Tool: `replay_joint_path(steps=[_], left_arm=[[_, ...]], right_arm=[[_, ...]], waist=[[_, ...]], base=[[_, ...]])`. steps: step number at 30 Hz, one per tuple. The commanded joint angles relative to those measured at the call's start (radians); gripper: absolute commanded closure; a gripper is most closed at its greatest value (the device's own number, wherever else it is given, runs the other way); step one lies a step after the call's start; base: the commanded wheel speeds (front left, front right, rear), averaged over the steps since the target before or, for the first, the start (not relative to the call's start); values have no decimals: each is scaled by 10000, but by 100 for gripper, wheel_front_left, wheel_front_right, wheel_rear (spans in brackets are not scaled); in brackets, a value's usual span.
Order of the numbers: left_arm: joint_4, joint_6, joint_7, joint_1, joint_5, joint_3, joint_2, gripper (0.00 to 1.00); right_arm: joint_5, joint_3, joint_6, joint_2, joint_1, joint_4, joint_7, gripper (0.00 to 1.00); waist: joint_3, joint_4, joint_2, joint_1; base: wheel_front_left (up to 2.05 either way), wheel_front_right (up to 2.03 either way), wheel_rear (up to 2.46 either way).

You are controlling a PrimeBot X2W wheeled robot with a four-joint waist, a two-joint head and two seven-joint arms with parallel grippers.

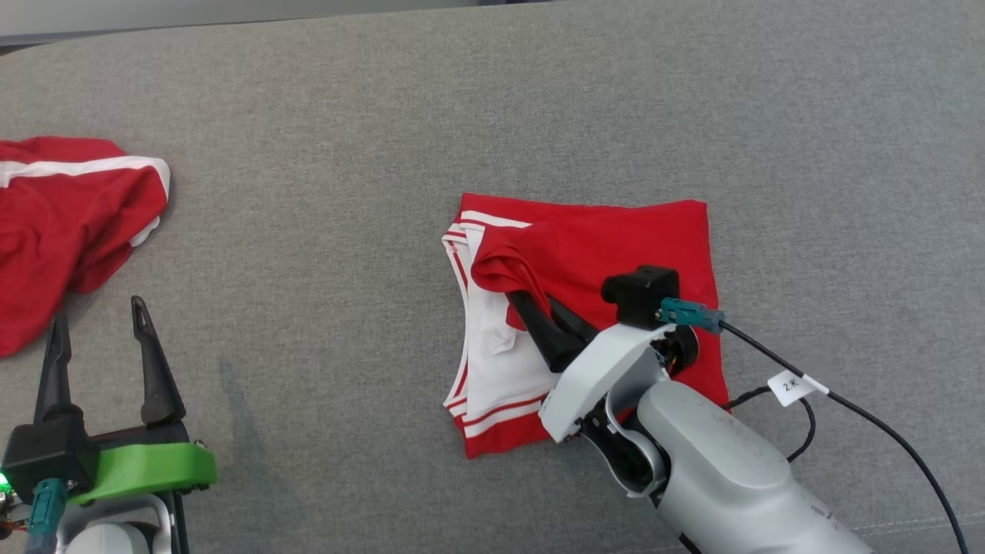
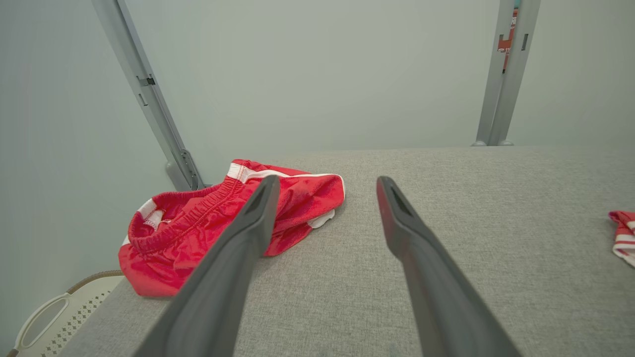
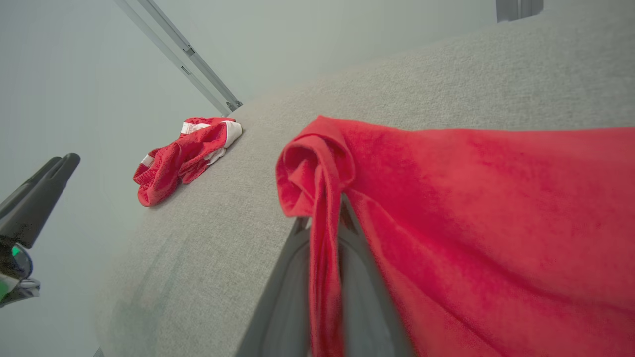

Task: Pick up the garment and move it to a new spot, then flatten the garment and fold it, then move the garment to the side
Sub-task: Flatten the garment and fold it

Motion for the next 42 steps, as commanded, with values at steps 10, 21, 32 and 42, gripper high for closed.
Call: replay_joint_path(steps=[10, 21, 32, 42], left_arm=[[43, -73, -3, -214, 112, 71, 16, 0], [-116, -62, -3, 146, 311, 176, 71, 0], [49, -42, -3, 584, 444, -40, 150, 0], [253, 57, -3, 874, 451, -315, 143, 0]], right_arm=[[-212, 222, -1, -42, -767, 546, -665, 0], [-3013, -3320, -1, -548, 706, -1684, -675, 0], [-4618, -5388, -1, -527, 3265, -3630, -676, 0], [-4917, -6168, -1, -130, 4639, -4097, -677, 0]], waist=[[-80, -217, 0, 0], [-627, -708, 0, 0], [-1192, -880, 0, 0], [-1590, -695, 0, 0]], base=[[0, 0, 0], [0, 0, 0], [0, 0, 0], [0, 0, 0]])
